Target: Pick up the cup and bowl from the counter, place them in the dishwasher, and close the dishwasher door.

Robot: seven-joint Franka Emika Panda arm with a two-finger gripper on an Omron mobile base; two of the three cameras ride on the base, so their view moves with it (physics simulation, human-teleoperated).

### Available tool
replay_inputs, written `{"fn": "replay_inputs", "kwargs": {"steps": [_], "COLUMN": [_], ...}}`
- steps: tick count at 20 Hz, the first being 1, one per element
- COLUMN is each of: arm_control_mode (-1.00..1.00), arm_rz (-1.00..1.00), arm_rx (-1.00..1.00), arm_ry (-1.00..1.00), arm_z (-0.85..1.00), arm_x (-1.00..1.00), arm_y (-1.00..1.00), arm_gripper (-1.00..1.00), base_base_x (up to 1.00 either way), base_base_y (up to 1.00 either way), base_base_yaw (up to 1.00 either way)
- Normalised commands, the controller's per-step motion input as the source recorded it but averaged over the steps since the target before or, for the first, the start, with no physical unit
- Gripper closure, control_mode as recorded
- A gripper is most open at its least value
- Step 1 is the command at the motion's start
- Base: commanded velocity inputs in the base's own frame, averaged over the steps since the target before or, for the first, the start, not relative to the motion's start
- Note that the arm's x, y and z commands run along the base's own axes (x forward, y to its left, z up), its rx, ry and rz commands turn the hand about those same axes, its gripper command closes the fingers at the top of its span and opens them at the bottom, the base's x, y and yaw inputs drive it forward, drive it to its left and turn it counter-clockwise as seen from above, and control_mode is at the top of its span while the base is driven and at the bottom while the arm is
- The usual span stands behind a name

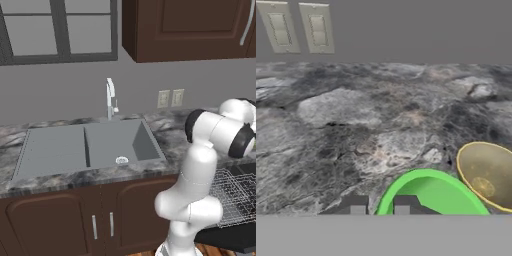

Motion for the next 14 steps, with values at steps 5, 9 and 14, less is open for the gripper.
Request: {"fn": "replay_inputs", "kwargs": {"steps": [5, 9, 14], "arm_control_mode": [-1.0, -1.0, -1.0], "arm_rz": [0.0, 0.0, 0.0], "arm_rx": [0.24, 0.21, 0.09], "arm_ry": [-0.06, -0.07, -0.06], "arm_z": [0.03, 0.03, 0.0], "arm_x": [-0.39, -0.47, -0.5], "arm_y": [0.0, 0.0, 0.01], "arm_gripper": [1.0, 1.0, 1.0], "base_base_x": [0.0, 0.0, 0.0], "base_base_y": [0.0, 0.0, 0.0], "base_base_yaw": [0.0, 0.0, 0.0]}}
